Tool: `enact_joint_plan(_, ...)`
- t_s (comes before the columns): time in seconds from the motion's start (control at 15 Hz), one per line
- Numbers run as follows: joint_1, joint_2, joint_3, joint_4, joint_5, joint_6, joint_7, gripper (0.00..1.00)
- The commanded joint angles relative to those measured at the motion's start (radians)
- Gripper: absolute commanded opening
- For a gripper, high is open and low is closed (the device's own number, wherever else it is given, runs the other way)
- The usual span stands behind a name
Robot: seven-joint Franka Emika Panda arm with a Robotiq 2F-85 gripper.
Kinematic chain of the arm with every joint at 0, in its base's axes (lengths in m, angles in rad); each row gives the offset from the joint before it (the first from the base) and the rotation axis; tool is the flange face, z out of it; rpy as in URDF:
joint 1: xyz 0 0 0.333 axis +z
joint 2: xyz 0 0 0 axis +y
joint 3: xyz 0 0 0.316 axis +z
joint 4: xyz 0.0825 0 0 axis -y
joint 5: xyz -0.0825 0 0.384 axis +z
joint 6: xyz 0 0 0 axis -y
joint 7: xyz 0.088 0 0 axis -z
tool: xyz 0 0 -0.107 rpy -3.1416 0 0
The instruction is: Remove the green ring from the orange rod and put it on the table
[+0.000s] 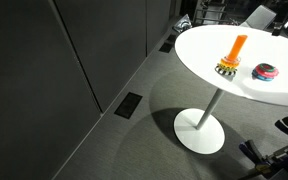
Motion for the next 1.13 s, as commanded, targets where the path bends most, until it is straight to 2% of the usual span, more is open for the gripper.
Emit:
enact_joint_plan(0.0,0.045,-0.037,-0.008,0.059,-0.052,-0.1,0.079,1.0)
enact_joint_plan(0.6,0.091,-0.149,0.003,0.07,-0.032,-0.104,0.085,1.0)
enact_joint_plan(1.07,0.093,-0.13,-0.002,0.063,-0.029,-0.09,0.066,1.0)
